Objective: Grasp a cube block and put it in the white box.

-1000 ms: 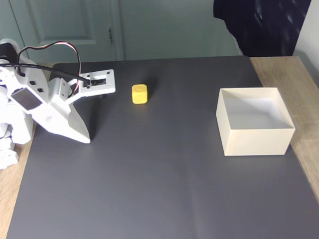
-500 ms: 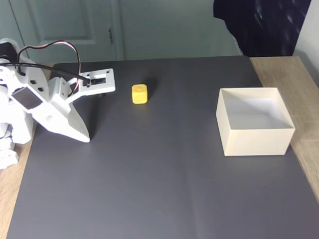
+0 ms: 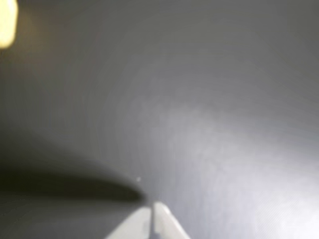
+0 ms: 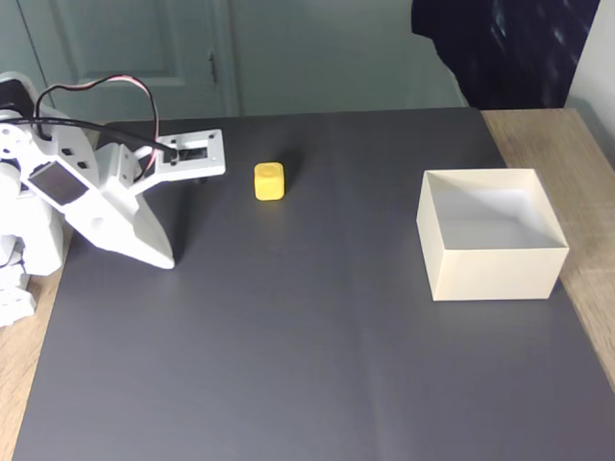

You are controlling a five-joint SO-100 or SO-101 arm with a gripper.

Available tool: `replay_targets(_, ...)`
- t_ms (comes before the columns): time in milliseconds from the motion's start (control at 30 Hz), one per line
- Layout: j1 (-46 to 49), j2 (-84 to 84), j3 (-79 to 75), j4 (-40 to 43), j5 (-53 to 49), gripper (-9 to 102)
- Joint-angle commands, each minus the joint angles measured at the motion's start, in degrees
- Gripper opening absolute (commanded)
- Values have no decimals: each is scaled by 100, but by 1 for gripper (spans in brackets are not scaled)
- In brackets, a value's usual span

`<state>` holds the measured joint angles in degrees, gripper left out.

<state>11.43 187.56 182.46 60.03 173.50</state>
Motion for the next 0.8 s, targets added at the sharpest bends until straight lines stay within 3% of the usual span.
replay_targets(0, -114, -9, -352, -369, 0, 0)
replay_targets(400, -993, -4702, -3111, -2637, -448, 0)
replay_targets(767, -1652, -6469, -4298, -3243, -791, 0)
